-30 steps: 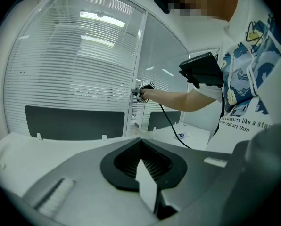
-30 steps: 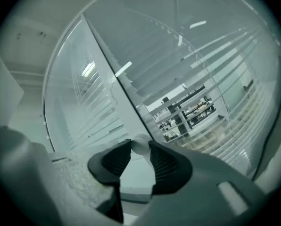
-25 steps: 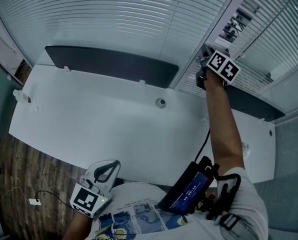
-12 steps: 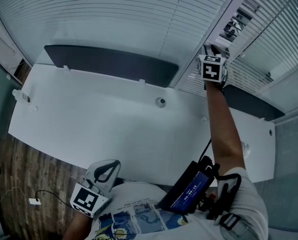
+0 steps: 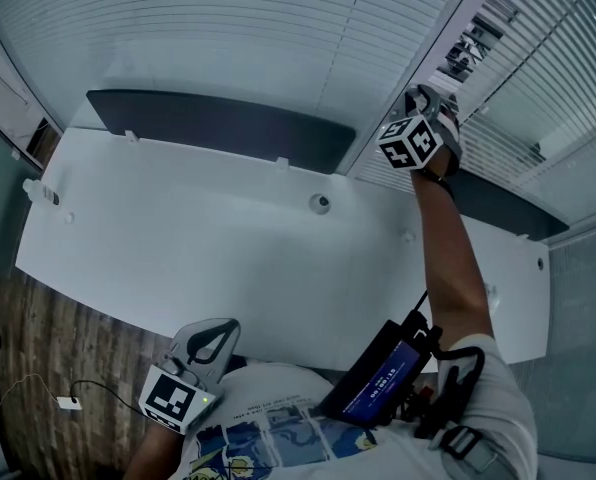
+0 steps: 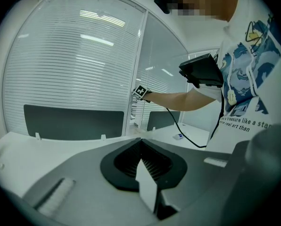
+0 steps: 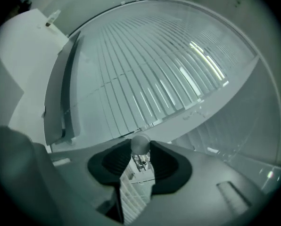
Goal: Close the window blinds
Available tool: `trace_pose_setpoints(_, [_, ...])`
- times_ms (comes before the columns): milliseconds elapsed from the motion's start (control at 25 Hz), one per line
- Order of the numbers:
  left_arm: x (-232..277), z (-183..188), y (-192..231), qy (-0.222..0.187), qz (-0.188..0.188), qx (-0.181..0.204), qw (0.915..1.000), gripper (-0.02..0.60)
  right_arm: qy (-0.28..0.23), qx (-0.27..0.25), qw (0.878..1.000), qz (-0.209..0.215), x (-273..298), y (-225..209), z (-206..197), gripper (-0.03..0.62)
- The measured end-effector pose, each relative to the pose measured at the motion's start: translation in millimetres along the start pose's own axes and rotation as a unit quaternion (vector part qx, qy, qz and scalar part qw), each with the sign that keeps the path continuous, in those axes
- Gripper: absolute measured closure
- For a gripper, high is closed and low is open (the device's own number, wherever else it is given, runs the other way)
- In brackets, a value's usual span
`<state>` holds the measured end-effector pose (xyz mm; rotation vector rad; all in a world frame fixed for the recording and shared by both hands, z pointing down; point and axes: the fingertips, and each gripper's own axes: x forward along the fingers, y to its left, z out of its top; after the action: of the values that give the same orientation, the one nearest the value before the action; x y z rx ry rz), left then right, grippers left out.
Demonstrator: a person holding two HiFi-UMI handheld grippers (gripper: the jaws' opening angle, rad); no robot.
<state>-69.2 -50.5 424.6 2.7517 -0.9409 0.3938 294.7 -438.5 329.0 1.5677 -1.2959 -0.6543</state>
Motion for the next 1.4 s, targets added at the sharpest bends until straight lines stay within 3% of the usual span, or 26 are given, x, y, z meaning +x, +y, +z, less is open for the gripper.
trace_pose_setpoints(80, [0,0,1,-0.002,0.0,0.003,1.0,0.575,0.003,-0.026,1.0,-0.006,1,1,-1,0.47])
trace_pose_setpoints(160, [-1,2,1,-0.001,0.001,0.001,1.0,0.575,-0.005,-0.006,1.0,-0.004,1,0,-1,0.47])
trace_pose_setpoints(240, [-1,5,0,0.003,0.003,-0.009,1.0,0.575,-0.026,0.074,0.997,0.011,-2,-1,1,0.467])
trace_pose_setpoints(320, [-2,7,0,0.006,0.004,-0.015,0.9999,0.575,-0.051,0.206,0.976,0.043,-6,-3,1,0.467])
trace_pose_setpoints(360, [-1,7,0,0.006,0.004,-0.014,0.9999,0.575,-0.063,0.28,0.956,0.061,-6,-5,0,0.457])
trace_pose_setpoints(440, [-1,8,-1,0.006,0.003,-0.012,0.9999,0.575,-0.076,0.414,0.902,0.097,-5,-5,-4,0.454])
trace_pose_setpoints(600, [0,8,0,0.004,0.003,-0.006,1.0,0.575,-0.072,0.618,0.767,0.154,-7,0,-13,0.454])
trace_pose_setpoints(720, [-1,11,-1,0.003,0.002,-0.009,0.9999,0.575,-0.073,0.71,0.68,0.169,-9,-3,-16,0.454])
trace_pose_setpoints(960, [1,4,0,0.001,-0.003,-0.001,1.0,0.575,-0.078,0.81,0.546,0.197,-6,0,-17,0.454])
trace_pose_setpoints(1040, [1,5,-1,0.003,-0.003,-0.006,1.0,0.575,-0.079,0.833,0.508,0.204,-5,2,-17,0.454])
trace_pose_setpoints(1120, [0,3,0,0.002,-0.002,-0.004,1.0,0.575,-0.082,0.848,0.48,0.21,-5,3,-17,0.454])
trace_pose_setpoints(1240, [0,7,-2,0.005,-0.001,-0.013,0.9999,0.575,-0.082,0.861,0.453,0.216,-4,3,-18,0.451])
trace_pose_setpoints(1400, [0,9,-4,0.005,-0.002,-0.017,0.9998,0.575,-0.082,0.872,0.429,0.219,-4,3,-18,0.439])
